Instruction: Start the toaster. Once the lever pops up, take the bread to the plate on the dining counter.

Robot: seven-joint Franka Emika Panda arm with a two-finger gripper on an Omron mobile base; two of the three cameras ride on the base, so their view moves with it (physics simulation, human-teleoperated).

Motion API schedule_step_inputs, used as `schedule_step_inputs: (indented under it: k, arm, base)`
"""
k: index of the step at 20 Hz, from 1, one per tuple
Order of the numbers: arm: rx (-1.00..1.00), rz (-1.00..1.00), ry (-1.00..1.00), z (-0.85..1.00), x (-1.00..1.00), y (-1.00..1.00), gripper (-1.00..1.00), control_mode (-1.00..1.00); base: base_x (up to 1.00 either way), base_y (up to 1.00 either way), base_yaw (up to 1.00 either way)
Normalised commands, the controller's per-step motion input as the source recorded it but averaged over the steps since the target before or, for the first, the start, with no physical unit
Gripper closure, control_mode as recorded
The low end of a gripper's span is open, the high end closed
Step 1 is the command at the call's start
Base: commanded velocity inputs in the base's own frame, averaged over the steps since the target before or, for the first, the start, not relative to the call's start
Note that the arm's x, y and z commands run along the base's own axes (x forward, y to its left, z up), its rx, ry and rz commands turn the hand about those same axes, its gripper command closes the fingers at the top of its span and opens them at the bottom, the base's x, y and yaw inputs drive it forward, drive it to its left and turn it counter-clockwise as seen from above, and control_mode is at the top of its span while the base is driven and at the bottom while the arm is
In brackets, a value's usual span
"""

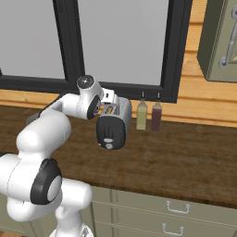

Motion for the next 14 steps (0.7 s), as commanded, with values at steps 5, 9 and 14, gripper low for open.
schedule_step_inputs:
  k: [5,9,14]
  arm:
    - [0.0,0.0,0.0,0.0,0.0,0.0,-1.0,-1.0]
    - [0.0,0.0,0.0,0.0,0.0,0.0,-1.0,-1.0]
    - [0.0,0.0,0.0,0.0,0.0,0.0,-1.0,-1.0]
  base:
    - [0.0,0.0,0.0]
    - [0.0,0.0,0.0]
    - [0.0,0.0,0.0]
